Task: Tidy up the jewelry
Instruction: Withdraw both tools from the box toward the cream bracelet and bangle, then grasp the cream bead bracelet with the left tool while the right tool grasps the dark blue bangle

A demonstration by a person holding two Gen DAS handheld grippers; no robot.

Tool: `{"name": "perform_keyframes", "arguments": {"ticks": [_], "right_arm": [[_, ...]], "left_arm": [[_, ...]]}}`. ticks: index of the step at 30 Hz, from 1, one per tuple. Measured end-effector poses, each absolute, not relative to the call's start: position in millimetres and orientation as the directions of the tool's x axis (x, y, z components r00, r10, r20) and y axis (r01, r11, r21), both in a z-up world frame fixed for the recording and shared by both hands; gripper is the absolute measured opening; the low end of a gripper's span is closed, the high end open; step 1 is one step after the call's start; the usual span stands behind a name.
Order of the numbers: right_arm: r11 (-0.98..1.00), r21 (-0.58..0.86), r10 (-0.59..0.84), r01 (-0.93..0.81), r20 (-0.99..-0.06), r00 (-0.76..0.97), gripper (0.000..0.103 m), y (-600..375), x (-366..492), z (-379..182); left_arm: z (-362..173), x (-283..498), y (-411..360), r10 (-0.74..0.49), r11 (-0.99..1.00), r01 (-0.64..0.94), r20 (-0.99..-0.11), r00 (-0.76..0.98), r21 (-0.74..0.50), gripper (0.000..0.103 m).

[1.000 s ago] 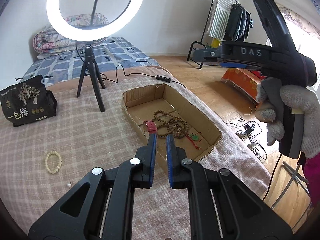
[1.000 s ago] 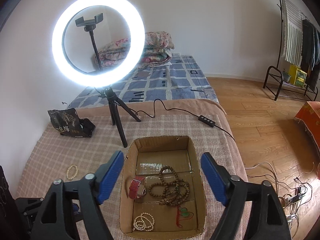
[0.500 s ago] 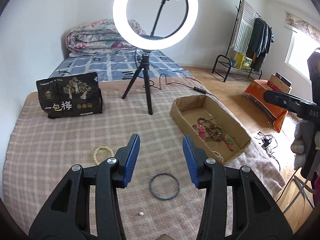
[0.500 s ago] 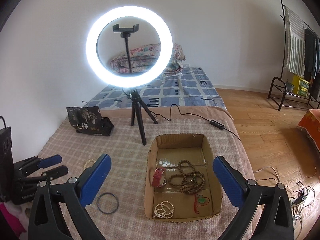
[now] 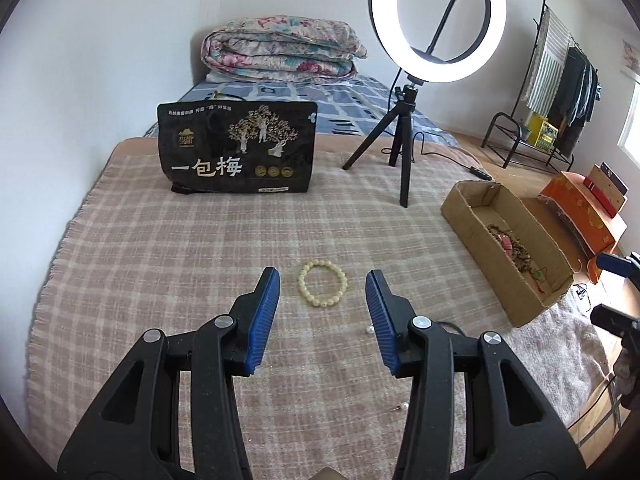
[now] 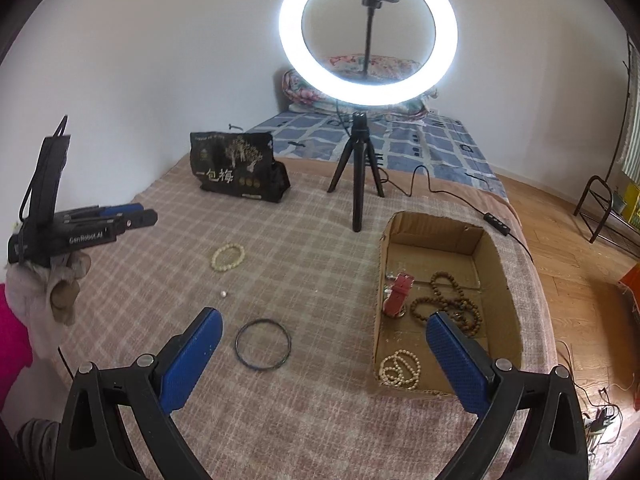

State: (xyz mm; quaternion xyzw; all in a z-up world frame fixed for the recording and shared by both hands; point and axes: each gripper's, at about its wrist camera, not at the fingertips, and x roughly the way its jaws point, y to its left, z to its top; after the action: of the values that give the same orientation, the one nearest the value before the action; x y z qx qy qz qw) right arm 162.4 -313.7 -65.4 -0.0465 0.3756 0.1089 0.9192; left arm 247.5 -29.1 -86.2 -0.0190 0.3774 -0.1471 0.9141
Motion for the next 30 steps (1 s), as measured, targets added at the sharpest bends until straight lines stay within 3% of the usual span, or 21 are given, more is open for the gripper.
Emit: {"name": "perform_keyframes", "arguments": {"ticks": [13,25,26,28,30], "right_arm": [[0.945,-0.065,0.154,-0.320,-0.775,0.613,0.103,-264,170,-145],[0.947,-0.045,0.152,-0.317,-0.808,0.570,0.103,-251,194,-186],[0.947,-0.050,0.148,-0.317,-0.809,0.568,0.103,-250,195,-188],[0.947,-0.051,0.145,-0.317,-0.812,0.565,0.103,-249,199,-192],[0.948,-0.044,0.148,-0.314,-0.814,0.561,0.103,-250,201,-196]], "left_arm": [[-135,275,-24,-0.290,0.955,0.234,-0.727,0.623,-0.180,0.045],[-169,306,-35,-0.322,0.946,0.228,-0.755,0.571,-0.231,0.046],[-171,309,-37,-0.328,0.944,0.228,-0.759,0.563,-0.238,0.048],[-176,314,-41,-0.333,0.942,0.224,-0.764,0.552,-0.249,0.071],[-179,317,-47,-0.334,0.942,0.229,-0.759,0.559,-0.246,0.071]]}}
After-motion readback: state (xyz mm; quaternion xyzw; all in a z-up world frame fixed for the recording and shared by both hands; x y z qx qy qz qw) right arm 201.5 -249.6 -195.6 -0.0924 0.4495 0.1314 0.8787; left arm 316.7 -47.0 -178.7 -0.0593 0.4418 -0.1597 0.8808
